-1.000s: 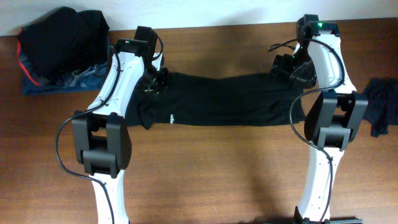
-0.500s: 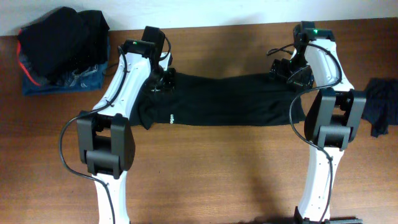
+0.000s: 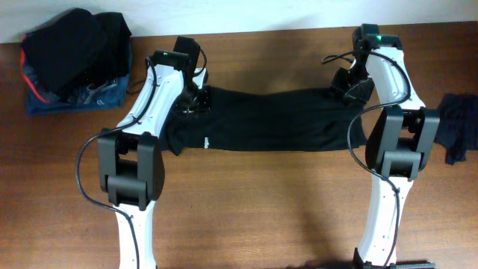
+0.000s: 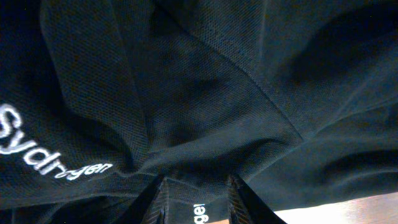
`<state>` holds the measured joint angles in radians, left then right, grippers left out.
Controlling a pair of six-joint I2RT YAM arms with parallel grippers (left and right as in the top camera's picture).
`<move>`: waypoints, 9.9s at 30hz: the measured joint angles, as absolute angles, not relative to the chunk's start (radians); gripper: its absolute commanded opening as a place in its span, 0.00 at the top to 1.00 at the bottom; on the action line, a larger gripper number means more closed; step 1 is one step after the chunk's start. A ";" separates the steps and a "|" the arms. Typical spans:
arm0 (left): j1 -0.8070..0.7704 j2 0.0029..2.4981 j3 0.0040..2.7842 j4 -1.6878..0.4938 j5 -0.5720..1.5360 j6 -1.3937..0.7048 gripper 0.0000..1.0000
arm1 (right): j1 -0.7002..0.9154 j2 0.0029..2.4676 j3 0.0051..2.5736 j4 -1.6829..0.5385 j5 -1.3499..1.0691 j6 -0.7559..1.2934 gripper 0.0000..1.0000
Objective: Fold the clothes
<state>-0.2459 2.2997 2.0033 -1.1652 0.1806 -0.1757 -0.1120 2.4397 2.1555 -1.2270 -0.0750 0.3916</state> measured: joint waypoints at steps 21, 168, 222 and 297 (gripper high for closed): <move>-0.246 2.300 2.003 -1.189 0.181 -0.176 0.69 | -0.112 2.440 2.156 -1.242 -0.060 0.483 0.96; -0.431 2.424 2.085 -1.138 0.314 -0.109 0.01 | -0.377 2.367 1.896 -1.307 -0.500 -0.469 0.01; -0.445 2.424 2.085 -1.129 0.334 -0.109 0.01 | -0.408 2.393 2.028 -1.401 -0.245 0.033 0.96; -0.321 2.424 2.085 -1.298 0.612 0.195 0.01 | -0.133 2.426 2.257 -1.357 -0.055 0.446 0.96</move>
